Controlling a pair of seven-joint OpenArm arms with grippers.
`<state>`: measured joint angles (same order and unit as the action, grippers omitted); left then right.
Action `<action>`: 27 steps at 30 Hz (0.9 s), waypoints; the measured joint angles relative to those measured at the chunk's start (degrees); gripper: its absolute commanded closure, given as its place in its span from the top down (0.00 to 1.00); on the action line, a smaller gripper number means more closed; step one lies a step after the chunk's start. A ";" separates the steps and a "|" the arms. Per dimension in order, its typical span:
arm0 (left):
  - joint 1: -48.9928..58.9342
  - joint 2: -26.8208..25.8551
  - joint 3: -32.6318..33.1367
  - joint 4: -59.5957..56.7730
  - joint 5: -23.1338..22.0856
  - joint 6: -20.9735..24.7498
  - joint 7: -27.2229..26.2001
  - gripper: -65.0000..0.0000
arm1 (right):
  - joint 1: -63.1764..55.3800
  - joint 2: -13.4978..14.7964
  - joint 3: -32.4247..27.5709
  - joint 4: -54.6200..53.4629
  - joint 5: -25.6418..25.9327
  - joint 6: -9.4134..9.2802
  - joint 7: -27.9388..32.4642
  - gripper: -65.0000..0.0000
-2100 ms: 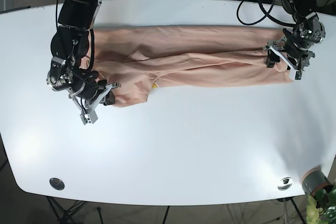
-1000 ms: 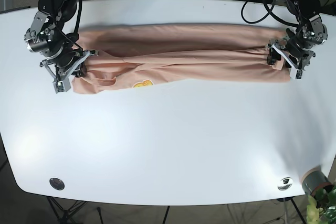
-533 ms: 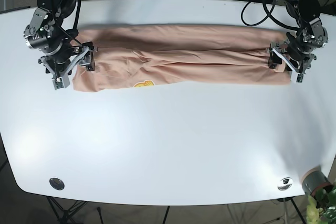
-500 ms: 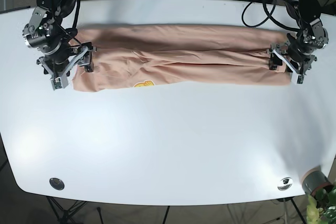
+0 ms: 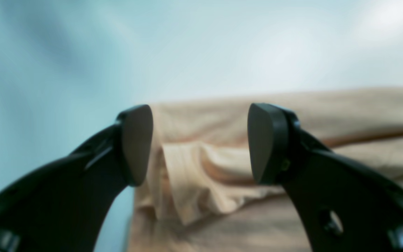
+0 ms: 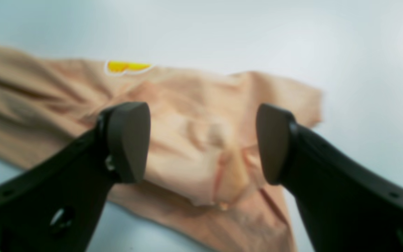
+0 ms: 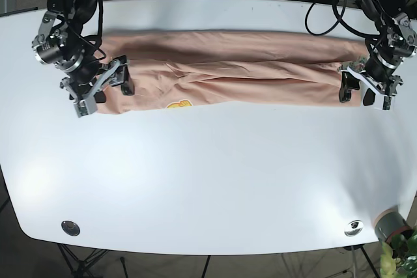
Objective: Fold the T-shirt properly
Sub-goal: 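Regrasp the opposite folded end with the left gripper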
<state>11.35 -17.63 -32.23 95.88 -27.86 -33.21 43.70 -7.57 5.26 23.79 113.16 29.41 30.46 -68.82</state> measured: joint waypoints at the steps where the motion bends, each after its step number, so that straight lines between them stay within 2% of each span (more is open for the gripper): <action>1: 0.20 0.02 1.05 -0.07 0.59 0.09 0.55 0.61 | -0.15 -0.22 -1.20 -0.50 -1.44 0.00 -0.07 0.70; 4: 1.14 0.07 3.15 -0.50 -0.31 -0.11 -0.31 0.61 | -1.73 -0.83 -3.45 -0.85 -5.05 0.13 0.94 0.70; 7: 2.25 0.11 3.39 -2.40 -0.50 -0.28 -0.61 0.61 | -4.20 -1.95 -3.74 -1.57 -8.11 0.39 5.68 0.70; 12: 2.60 -0.02 3.32 -9.99 0.33 0.07 -0.09 0.61 | -6.16 -1.79 -5.27 -6.32 -15.67 0.13 9.20 0.70; 17: 1.86 -1.68 3.45 -15.17 -1.64 -0.57 -4.94 0.61 | -4.76 -1.57 -5.44 -15.12 -15.63 1.07 18.93 0.70; 20: 1.70 -1.97 3.48 -17.16 -2.10 -0.74 -7.56 0.61 | -1.84 -0.76 -5.46 -19.61 -15.28 1.18 22.38 0.70; 27: -4.37 -1.97 3.43 -23.30 -2.82 -1.44 -8.44 0.61 | 6.95 2.12 -5.66 -29.90 -13.94 2.19 25.24 0.70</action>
<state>6.98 -19.59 -28.80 72.58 -30.68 -34.65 35.27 -0.62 7.38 18.13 83.26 15.46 32.64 -43.57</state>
